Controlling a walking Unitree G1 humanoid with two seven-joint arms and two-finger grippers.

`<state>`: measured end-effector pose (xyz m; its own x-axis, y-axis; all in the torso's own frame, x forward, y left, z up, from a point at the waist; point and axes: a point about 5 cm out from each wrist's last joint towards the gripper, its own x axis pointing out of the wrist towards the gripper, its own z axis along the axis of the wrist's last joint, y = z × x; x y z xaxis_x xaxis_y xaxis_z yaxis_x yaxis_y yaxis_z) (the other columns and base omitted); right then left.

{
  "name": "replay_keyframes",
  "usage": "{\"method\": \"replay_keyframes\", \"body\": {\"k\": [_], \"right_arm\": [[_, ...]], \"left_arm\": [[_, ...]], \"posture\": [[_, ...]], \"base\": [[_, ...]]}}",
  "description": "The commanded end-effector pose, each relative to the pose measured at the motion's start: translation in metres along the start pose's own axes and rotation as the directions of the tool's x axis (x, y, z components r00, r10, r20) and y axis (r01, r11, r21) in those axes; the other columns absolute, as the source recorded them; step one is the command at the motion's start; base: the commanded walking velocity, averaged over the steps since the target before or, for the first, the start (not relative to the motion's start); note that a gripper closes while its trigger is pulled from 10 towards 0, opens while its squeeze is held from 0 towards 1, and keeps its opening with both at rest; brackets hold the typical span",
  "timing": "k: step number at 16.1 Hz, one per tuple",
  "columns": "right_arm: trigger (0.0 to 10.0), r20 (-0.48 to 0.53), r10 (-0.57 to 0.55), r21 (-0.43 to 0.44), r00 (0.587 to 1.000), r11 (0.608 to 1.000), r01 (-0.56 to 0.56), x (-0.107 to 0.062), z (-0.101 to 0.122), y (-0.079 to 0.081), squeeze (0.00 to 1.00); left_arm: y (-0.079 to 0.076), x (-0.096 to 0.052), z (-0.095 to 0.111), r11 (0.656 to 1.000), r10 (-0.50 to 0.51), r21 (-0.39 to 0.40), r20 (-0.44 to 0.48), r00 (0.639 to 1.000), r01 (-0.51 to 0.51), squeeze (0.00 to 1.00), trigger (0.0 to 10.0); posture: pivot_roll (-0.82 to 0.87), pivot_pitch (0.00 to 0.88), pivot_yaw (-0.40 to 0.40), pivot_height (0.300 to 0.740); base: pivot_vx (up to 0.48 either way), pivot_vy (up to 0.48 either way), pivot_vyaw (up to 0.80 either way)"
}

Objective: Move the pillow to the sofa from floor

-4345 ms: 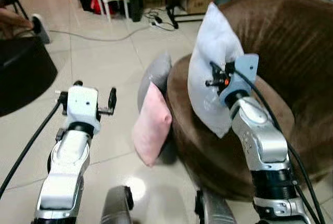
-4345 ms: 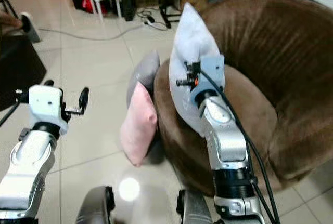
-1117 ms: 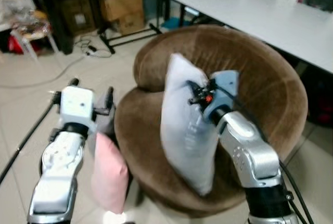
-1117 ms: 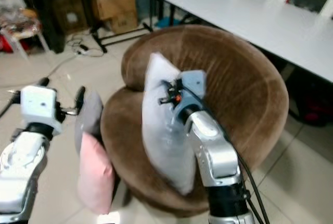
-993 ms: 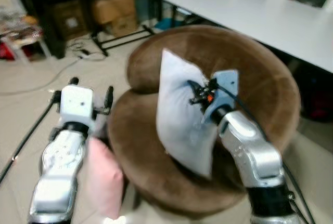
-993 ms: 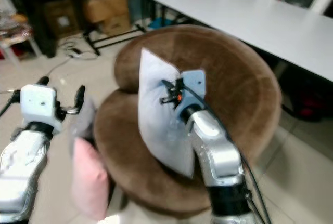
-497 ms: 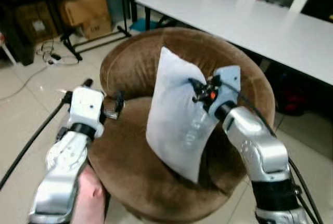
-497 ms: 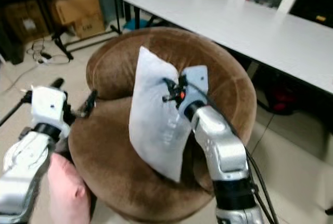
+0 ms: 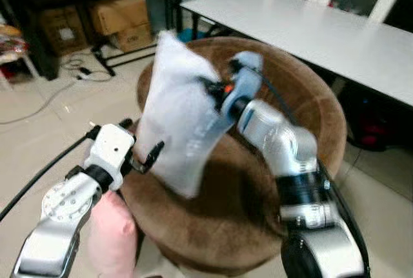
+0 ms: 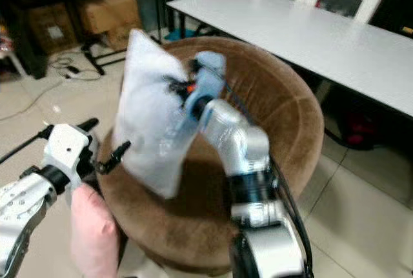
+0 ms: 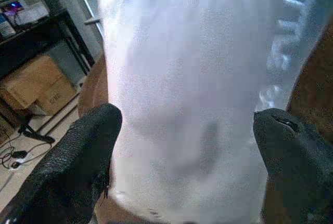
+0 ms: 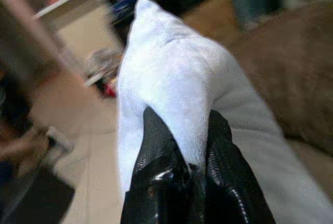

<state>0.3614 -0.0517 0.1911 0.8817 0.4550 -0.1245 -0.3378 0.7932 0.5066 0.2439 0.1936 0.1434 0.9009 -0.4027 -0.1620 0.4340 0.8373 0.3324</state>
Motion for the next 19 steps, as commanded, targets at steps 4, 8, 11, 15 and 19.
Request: {"method": "replay_keyframes", "body": {"k": [4, 8, 11, 15, 19], "right_arm": [[10.0, 0.052, -0.379, 0.273, 0.924, 0.895, 0.352, 0.002, 0.008, -0.071, 0.00], [10.0, 0.005, -0.566, 0.435, 0.824, 0.744, 0.508, -0.023, -0.020, -0.135, 0.00], [10.0, -0.004, -0.615, 0.328, 0.789, 0.744, 0.582, -0.037, -0.029, -0.156, 0.00], [10.0, -0.012, -0.658, 0.246, 0.753, 0.728, 0.640, -0.049, -0.033, -0.172, 0.00], [10.0, 0.082, -0.619, 0.117, 0.781, 0.784, 0.609, -0.050, -0.017, -0.175, 1.00]], "left_arm": [[-0.001, 0.001, 0.000, 0.997, -0.078, 0.008, -0.008, 0.997, 0.078, 0.00, 10.0], [0.001, 0.001, 0.000, 0.995, -0.102, 0.004, -0.016, 0.995, 0.102, 0.00, 10.0], [-0.001, -0.002, -0.003, 0.993, -0.119, -0.001, -0.034, 0.992, 0.119, 0.00, 10.0], [-0.003, -0.004, -0.004, 0.990, -0.141, -0.011, -0.044, 0.989, 0.141, 0.00, 10.0], [-0.005, -0.003, -0.003, 0.992, -0.129, -0.016, -0.031, 0.991, 0.129, 0.00, 10.0]], "posture": [[-0.02, 0.000, -0.010, 0.740], [-0.01, 0.000, -0.016, 0.740], [0.00, 0.000, -0.023, 0.740], [-0.01, 0.000, -0.020, 0.740], [-0.02, 0.000, -0.015, 0.740]], "base": [[0.000, 0.000, 0.00], [0.000, 0.000, 0.00], [0.000, 0.000, 0.00], [0.000, 0.000, 0.00], [0.000, 0.000, 0.00]]}}
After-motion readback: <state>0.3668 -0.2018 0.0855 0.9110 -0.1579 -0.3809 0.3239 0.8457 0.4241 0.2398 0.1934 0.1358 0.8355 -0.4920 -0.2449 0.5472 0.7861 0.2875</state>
